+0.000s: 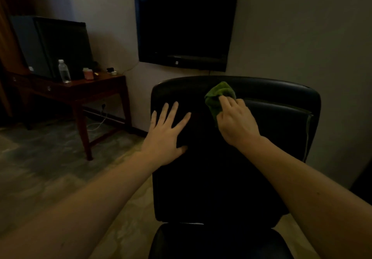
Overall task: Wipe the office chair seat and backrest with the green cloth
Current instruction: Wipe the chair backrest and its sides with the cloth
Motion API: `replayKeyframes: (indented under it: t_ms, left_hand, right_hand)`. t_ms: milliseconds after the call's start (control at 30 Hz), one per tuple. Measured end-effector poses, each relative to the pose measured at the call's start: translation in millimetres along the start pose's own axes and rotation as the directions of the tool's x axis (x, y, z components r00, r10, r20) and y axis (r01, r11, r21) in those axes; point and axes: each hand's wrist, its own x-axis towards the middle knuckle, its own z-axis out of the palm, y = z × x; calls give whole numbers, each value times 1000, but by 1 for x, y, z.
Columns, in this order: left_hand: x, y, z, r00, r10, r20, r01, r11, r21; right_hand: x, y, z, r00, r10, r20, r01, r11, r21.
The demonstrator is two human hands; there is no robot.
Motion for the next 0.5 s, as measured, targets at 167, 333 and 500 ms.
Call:
replayKeyframes:
  t_ms: [167, 333, 500]
  left_hand:
    - [40, 61, -6, 988, -82, 135, 99, 987, -127]
    - [77, 123, -23, 934, -78, 350, 227, 884, -409]
    - [85, 178, -38, 990, -134, 47, 127, 687, -716]
  right_hand:
    - [-20, 48, -14, 997, 46, 60, -41, 996, -84]
    - [-41, 92, -25, 991, 93, 100, -68, 971, -231]
    - [-64, 125, -43, 987, 112, 112, -78, 959, -273]
